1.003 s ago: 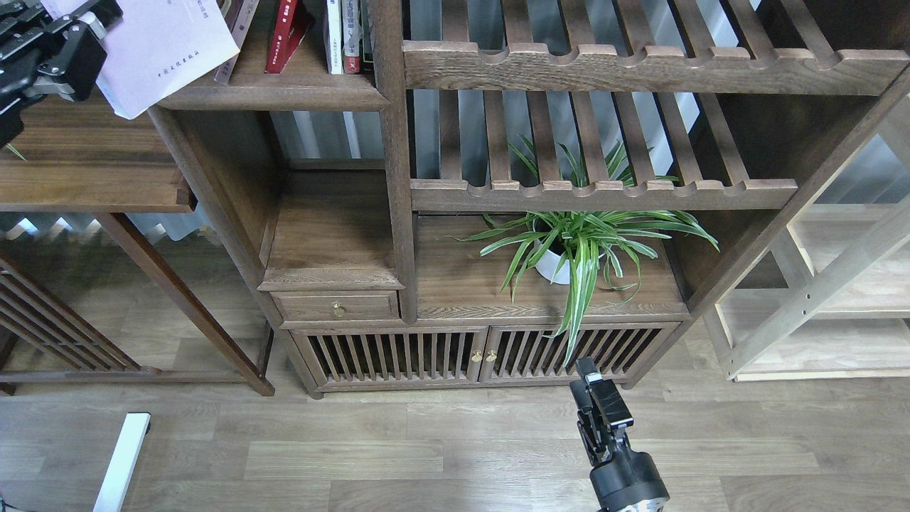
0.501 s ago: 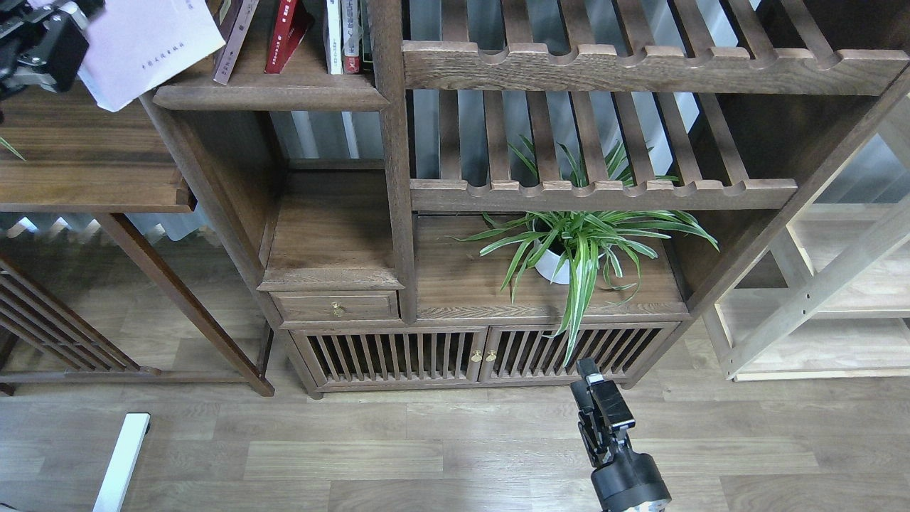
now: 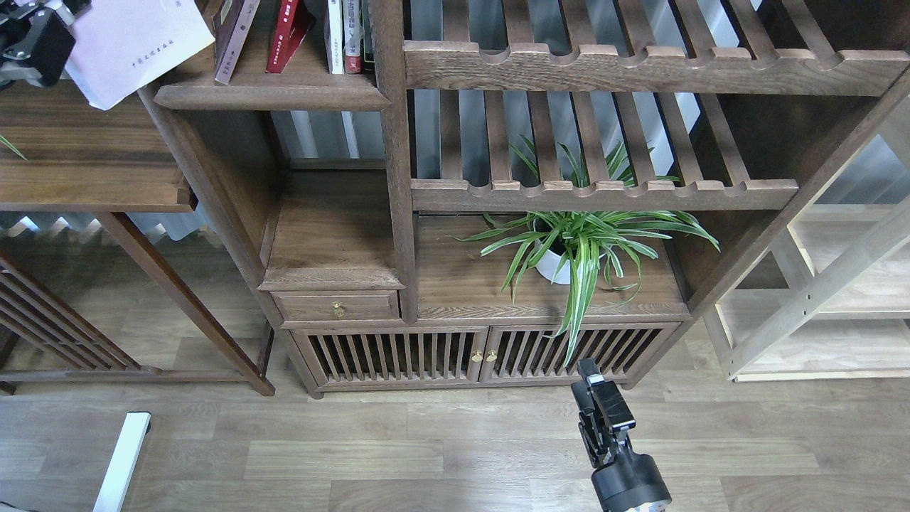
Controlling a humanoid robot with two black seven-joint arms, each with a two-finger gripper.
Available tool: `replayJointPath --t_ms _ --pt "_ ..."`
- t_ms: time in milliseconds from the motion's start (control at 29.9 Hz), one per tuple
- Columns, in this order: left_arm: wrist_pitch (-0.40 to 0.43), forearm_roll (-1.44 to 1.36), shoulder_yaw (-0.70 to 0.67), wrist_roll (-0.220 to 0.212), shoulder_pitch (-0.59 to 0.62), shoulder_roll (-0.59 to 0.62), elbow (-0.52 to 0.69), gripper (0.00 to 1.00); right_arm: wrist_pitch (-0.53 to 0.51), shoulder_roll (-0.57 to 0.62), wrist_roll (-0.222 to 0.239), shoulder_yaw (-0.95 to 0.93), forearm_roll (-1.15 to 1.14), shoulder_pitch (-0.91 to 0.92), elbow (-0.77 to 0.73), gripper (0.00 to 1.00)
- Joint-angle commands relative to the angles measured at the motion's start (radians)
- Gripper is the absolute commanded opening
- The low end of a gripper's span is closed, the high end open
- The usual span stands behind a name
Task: Organize books on shelf
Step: 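Push the white book onto the top shelf with the left gripper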
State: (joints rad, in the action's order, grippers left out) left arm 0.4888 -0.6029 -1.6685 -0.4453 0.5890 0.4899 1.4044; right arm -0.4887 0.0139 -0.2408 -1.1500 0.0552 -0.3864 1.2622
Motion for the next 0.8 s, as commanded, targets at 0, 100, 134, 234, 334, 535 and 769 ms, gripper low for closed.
replayJointPath --t_ms 0,100,134,234,334,535,769 --pt "0.0 -0.005 0.03 0.002 0.043 -0.001 -0.03 0.01 0.0 0.001 0.0 0.0 0.0 0.0 0.005 0.67" --pt "-0.013 -0.008 0.061 0.008 0.078 -0.001 -0.062 0.01 0.0 0.003 0.0 -0.003 0.0 -0.003 0.013 0.67" --pt "-0.022 -0.009 0.07 0.008 0.083 -0.001 -0.065 0.01 0.0 0.003 0.0 -0.004 0.0 -0.003 0.013 0.67" --pt "-0.071 -0.008 0.099 0.008 0.088 -0.004 -0.07 0.01 0.0 0.006 0.0 -0.005 0.0 -0.003 0.02 0.67" --pt "-0.136 -0.008 0.14 0.008 0.091 -0.008 -0.07 0.02 0.0 0.006 0.0 -0.007 0.0 -0.003 0.02 0.66" --pt "-0.21 -0.008 0.197 0.008 0.114 -0.024 -0.07 0.02 0.0 0.006 0.0 -0.008 0.002 -0.003 0.022 0.66" --pt "-0.282 -0.008 0.268 0.0 0.199 -0.025 -0.087 0.02 0.0 0.005 0.0 -0.008 0.0 -0.003 0.022 0.66"
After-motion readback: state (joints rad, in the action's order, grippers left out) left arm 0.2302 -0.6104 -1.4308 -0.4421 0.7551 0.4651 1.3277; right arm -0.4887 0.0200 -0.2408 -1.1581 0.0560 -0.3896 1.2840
